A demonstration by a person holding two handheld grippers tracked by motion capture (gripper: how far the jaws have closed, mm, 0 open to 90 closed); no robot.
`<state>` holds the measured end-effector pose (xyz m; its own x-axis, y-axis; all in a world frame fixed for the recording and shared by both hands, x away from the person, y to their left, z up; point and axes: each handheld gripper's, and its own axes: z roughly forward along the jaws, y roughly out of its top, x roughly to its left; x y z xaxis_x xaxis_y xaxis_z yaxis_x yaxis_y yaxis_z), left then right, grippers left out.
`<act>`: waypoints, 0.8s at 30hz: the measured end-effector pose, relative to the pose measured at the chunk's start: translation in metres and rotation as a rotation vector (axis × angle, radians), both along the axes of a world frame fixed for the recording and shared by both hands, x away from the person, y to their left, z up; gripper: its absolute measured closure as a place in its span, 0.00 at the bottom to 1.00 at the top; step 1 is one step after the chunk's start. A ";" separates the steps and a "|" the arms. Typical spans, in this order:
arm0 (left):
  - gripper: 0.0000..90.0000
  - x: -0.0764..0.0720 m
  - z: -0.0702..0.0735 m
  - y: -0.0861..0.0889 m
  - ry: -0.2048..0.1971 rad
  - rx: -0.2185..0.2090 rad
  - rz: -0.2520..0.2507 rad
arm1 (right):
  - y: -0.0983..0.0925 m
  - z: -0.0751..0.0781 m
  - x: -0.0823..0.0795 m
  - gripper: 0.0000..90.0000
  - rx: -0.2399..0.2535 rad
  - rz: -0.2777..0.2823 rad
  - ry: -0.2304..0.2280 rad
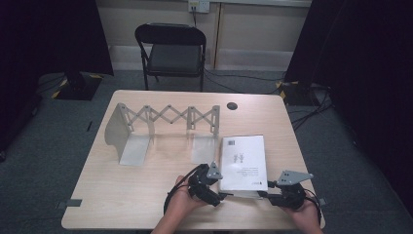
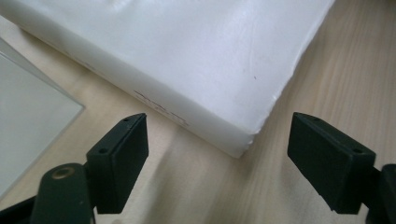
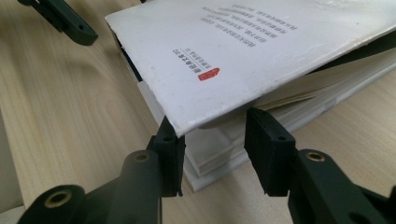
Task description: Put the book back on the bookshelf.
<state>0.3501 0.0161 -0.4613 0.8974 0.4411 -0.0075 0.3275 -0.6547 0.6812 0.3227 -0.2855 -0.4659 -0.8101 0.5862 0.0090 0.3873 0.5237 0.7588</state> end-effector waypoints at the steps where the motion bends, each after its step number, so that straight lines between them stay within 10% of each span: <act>1: 0.22 0.000 0.003 -0.001 -0.008 -0.007 -0.001 | 0.000 0.000 0.000 0.65 0.002 -0.002 0.001; 10: 0.21 -0.003 0.015 -0.027 -0.043 -0.024 -0.041 | 0.000 0.001 0.000 0.65 0.002 -0.004 0.008; 24: 0.11 0.007 0.009 -0.073 -0.145 0.094 -0.061 | 0.000 0.003 0.001 0.66 0.010 -0.002 0.013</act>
<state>0.3567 -0.0565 -0.4527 0.9112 0.3784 0.1629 0.1877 -0.7334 0.6534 0.3237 -0.2855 -0.4633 -0.8088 0.5876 0.0253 0.3979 0.5150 0.7593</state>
